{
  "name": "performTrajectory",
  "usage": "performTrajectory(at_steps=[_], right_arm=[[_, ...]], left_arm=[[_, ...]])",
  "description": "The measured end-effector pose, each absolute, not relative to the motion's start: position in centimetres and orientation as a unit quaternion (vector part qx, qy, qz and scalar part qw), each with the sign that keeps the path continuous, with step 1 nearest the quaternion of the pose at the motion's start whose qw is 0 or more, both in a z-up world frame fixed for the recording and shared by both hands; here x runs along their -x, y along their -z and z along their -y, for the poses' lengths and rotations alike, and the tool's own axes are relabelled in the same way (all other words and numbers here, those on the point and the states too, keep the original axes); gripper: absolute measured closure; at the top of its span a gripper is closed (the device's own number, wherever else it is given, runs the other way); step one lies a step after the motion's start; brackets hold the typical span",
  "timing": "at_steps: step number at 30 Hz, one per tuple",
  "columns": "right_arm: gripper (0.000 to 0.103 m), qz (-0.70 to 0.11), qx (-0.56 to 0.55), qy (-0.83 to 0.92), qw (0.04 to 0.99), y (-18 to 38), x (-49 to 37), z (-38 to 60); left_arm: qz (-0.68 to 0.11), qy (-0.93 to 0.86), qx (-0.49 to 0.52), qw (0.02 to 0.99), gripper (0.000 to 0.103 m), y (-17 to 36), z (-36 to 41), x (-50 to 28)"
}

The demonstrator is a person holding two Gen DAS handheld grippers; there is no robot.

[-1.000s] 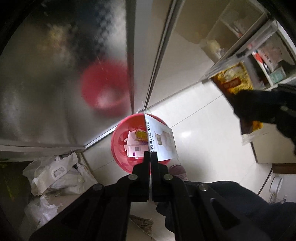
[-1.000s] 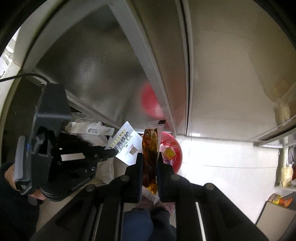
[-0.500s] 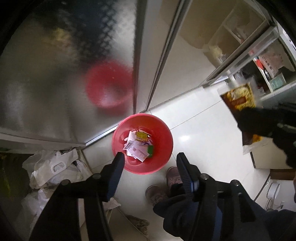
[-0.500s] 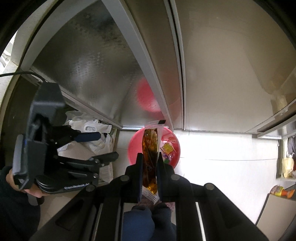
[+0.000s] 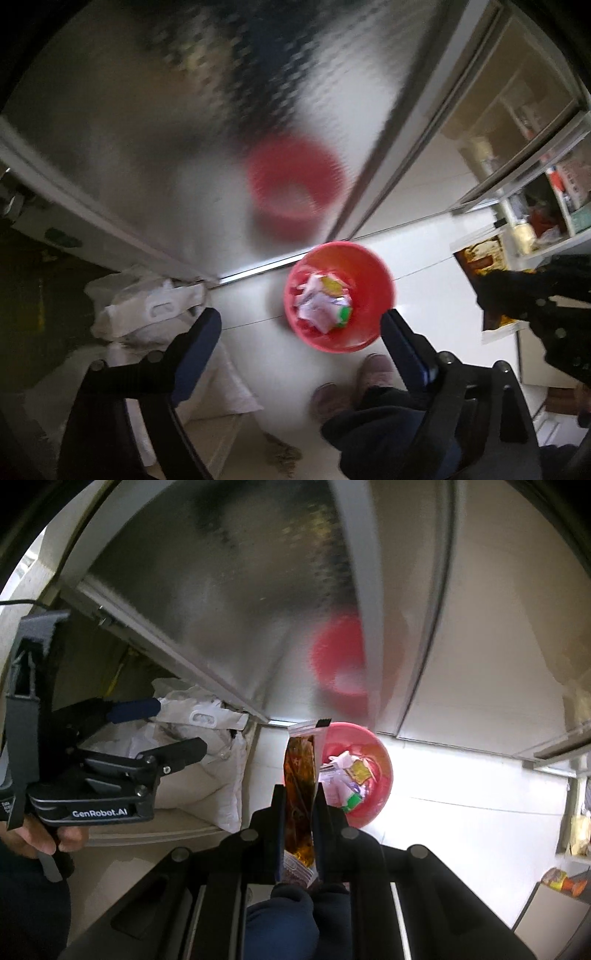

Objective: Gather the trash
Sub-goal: 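Open both tools to drop the packet and sachet into the red bin, then raise both tools back up toward the counter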

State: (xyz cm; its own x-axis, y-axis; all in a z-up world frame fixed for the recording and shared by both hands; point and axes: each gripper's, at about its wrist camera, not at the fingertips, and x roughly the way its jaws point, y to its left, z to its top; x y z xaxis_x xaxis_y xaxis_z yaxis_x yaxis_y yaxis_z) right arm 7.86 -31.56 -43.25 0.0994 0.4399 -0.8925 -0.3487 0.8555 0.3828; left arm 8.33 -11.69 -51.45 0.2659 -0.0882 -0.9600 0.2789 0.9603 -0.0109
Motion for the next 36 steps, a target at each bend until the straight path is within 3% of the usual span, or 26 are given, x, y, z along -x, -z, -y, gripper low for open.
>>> performTrajectory(at_steps=[2, 11, 12, 13, 14, 16, 18, 22, 28, 36], right_arm=[[0.092, -0.617, -0.028, -0.276, 0.737, 43.6, -7.7, 30.8], [0.089, -0.617, 0.02, -0.303, 0.726, 45.1, -8.0, 28.2], [0.086, -0.618, 0.029, -0.308, 0.723, 45.4, -7.9, 27.8], [0.073, -0.609, 0.049, -0.308, 0.729, 45.5, -7.7, 27.4], [0.052, -0.603, 0.062, -0.306, 0.734, 45.4, -7.6, 27.2], [0.036, -0.597, 0.069, -0.31, 0.737, 45.3, -7.3, 27.0], [0.035, -0.593, 0.074, -0.307, 0.74, 44.9, -7.1, 27.2], [0.018, -0.595, 0.071, -0.28, 0.75, 43.1, -7.1, 27.8], [0.002, -0.575, 0.059, -0.26, 0.774, 36.3, -6.9, 29.7], [0.0, -0.535, 0.057, -0.233, 0.81, 25.9, -6.5, 31.6]], left_arm=[[-0.599, 0.102, -0.084, 0.79, 0.0, 52.0, 10.9, -8.1], [-0.608, 0.078, -0.068, 0.787, 0.0, 52.6, 8.7, -7.2], [-0.608, 0.075, -0.07, 0.787, 0.0, 52.7, 8.6, -7.1], [-0.609, 0.074, -0.073, 0.786, 0.0, 52.8, 8.4, -6.9], [-0.609, 0.073, -0.076, 0.786, 0.0, 52.8, 8.3, -6.9], [-0.61, 0.069, -0.085, 0.785, 0.0, 52.7, 8.4, -6.7], [-0.611, 0.067, -0.083, 0.785, 0.0, 52.2, 8.4, -6.6], [-0.611, 0.065, -0.072, 0.786, 0.0, 49.5, 8.4, -6.4], [-0.597, 0.077, -0.073, 0.795, 0.0, 42.1, 9.2, -5.4], [-0.566, 0.075, -0.081, 0.817, 0.0, 30.6, 9.8, -4.7]])
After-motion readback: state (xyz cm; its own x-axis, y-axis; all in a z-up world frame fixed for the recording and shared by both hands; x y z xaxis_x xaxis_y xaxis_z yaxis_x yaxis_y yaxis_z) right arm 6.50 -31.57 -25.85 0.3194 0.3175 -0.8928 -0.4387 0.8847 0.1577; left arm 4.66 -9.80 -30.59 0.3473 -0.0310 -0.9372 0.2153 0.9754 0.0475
